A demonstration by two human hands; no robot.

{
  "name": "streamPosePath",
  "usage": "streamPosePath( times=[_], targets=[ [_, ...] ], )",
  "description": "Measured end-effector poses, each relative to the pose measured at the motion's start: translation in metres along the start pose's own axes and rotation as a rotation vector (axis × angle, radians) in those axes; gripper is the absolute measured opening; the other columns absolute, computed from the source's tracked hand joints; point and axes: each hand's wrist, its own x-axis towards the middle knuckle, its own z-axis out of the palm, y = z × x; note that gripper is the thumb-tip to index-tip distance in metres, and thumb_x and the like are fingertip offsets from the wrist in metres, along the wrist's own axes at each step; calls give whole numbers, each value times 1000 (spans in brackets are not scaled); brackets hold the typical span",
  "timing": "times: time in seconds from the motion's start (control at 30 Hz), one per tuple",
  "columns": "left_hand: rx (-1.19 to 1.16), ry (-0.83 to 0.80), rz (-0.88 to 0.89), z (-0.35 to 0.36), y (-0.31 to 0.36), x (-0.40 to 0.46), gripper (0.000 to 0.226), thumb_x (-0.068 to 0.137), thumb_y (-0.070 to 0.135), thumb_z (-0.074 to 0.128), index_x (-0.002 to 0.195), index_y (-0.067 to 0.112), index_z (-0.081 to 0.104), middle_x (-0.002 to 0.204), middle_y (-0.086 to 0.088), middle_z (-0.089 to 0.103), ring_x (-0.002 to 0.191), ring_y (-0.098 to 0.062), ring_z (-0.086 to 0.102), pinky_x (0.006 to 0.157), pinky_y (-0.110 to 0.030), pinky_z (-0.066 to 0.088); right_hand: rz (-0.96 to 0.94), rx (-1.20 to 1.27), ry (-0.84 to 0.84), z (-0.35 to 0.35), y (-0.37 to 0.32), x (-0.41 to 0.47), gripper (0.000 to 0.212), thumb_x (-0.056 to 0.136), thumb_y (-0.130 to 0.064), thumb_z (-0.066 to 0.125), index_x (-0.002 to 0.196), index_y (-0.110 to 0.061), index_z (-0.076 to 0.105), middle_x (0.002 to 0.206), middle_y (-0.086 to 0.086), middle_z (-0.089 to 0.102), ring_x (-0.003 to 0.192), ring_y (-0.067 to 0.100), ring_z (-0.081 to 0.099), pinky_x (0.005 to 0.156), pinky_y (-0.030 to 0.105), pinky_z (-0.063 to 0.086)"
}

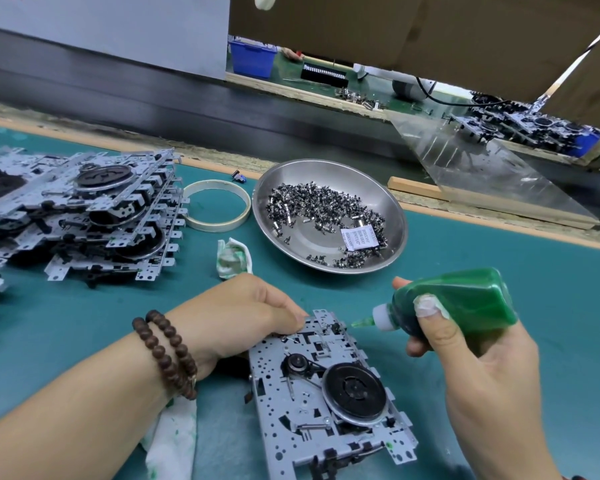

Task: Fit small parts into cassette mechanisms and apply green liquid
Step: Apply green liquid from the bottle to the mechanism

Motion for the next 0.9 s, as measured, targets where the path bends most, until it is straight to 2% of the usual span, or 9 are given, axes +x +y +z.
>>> streamPosePath(
  times=[0.07,0.13,0.27,0.37,0.5,0.57,0.63,0.77,0.9],
  targets=[
    [-1,0,6,1,0,1,15,84,7,63,75,9,75,78,-4,74,70,-13,65,78,-26,52,57,36,20,-2,-1,3,29,73,-37,72,80,-10,65,80,0,75,50,3,56,50,16,48],
    [2,-2,14,1,0,1,15,84,6,62,75,9,75,72,4,74,69,-9,64,79,-25,51,167,138,39,-5,1,7,45,62,-51,76,83,-12,68,85,9,74,48,5,52,49,16,48],
    [20,-13,42,1,-2,1,17,84,4,61,73,10,73,67,12,71,65,-2,63,76,-22,49,446,427,76,-12,3,14,40,65,-32,61,93,-4,59,85,12,70,43,6,49,42,14,45],
    [35,-16,75,1,-4,1,16,85,6,62,74,10,73,69,15,71,65,3,63,77,-20,47,558,522,75,-12,-1,15,44,63,-38,60,95,-7,60,78,10,68,42,9,52,42,15,47],
    [12,-31,123,1,-4,0,13,86,8,61,83,7,74,75,11,73,70,-2,65,79,-22,49,591,506,81,-12,-6,14,26,66,-45,58,66,-20,68,62,2,63,38,9,50,39,16,47],
    [36,15,178,0,-3,0,13,86,9,62,83,12,74,77,8,73,72,-3,63,78,-17,49,581,460,52,-11,-6,13,25,66,-46,58,58,-25,69,61,0,64,37,7,49,39,16,47],
    [115,66,252,-1,-2,1,16,86,11,62,80,21,72,75,8,71,69,-1,60,73,-12,46,563,430,20,-11,-6,11,29,64,-46,59,67,-19,68,64,1,66,39,7,50,41,18,48],
    [221,68,304,-3,-4,2,16,87,16,61,80,29,69,69,9,66,67,-4,54,70,-16,44,534,406,-76,-9,-5,8,38,64,-42,60,80,-8,62,67,7,68,42,10,53,43,20,49],
    [211,-2,295,-6,-5,2,8,86,22,62,86,28,68,75,-7,59,71,-16,48,71,-28,39,507,342,-156,-4,-5,3,41,52,-44,83,74,-12,70,67,7,67,41,11,52,41,21,47]
  ],
)
